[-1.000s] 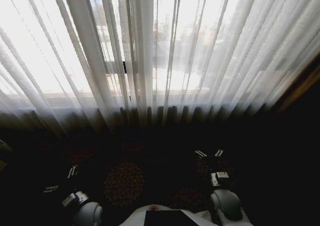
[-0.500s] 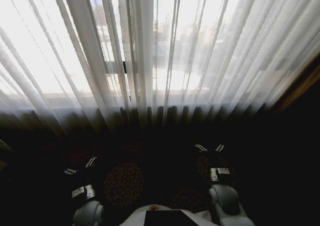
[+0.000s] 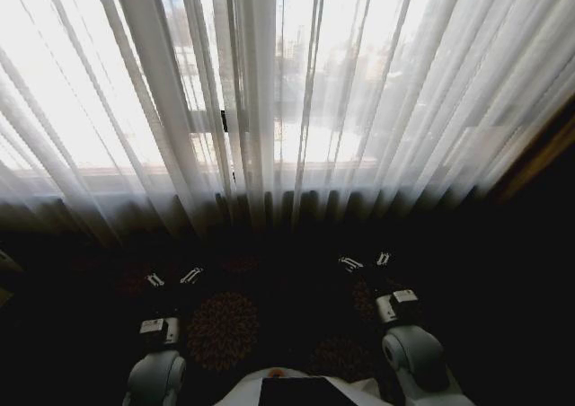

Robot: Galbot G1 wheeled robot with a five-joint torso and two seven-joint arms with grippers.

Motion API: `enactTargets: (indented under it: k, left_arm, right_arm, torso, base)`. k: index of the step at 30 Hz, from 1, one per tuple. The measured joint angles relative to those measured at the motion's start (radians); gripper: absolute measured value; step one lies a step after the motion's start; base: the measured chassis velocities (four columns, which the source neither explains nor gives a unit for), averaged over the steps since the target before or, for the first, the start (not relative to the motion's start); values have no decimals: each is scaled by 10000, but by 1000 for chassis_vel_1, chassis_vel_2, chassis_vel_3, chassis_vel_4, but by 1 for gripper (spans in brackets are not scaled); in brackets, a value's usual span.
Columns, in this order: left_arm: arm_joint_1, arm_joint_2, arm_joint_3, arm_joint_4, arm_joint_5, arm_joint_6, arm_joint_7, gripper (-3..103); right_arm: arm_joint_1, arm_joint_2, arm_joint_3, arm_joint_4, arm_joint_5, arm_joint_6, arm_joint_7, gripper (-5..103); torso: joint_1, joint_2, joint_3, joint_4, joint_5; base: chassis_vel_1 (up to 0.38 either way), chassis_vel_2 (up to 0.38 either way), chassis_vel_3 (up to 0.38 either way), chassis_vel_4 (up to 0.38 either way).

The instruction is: Open the curtains by pulling them apart, changing their state from closed to fully open.

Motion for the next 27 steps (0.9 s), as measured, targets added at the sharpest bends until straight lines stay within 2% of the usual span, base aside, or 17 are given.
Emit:
enactTargets:
  k: [4, 11, 14, 16, 18, 19, 22, 27]
  left_arm:
    - [-17, 16, 2, -113, -17, 155, 121, 100]
    - [-28, 22, 11, -174, -22, 253, 138, 100]
    - [-141, 101, 85, -819, -30, 1233, 52, 100]
    - [-164, 121, 103, -965, -36, 1458, 13, 100]
    - [-271, 203, 182, -1621, -42, 2466, -160, 100]
    - [-237, 166, 177, -1838, 153, 2637, -230, 100]
    - [36, 9, 133, -2097, 531, 2786, -383, 100]
    - [192, -113, 119, -2110, 641, 2790, -600, 100]
  right_arm:
    - [277, -104, -83, 104, 42, -414, 233, 100]
    - [157, -111, -92, 378, 73, -644, 276, 100]
    - [28, -127, -92, 465, 261, -784, 270, 100]
    - [15, -138, -93, 469, 322, -813, 265, 100]
    - [2, -170, -103, 469, 487, -862, 205, 100]
    - [13, -174, -105, 468, 519, -864, 192, 100]
    - [78, -180, -106, 462, 587, -865, 183, 100]
    - [188, -179, -167, 463, 602, -879, 196, 100]
  torso:
    - [-1, 0, 0, 4, -4]
    - [0, 0, 0, 3, -5]
    - [0, 0, 0, 1, -4]
    - [0, 0, 0, 1, -5]
    - [0, 0, 0, 1, -4]
    - [0, 0, 0, -4, -4]
    - [0, 0, 0, 6, -2]
    - [0, 0, 0, 1, -4]
  base:
    - [0, 0, 0, 0]
    - [0, 0, 0, 0]
    - [0, 0, 0, 0]
    - [0, 0, 0, 0]
    - [0, 0, 0, 0]
    - [0, 0, 0, 0]
    - [0, 0, 0, 0]
    - [0, 0, 0, 0]
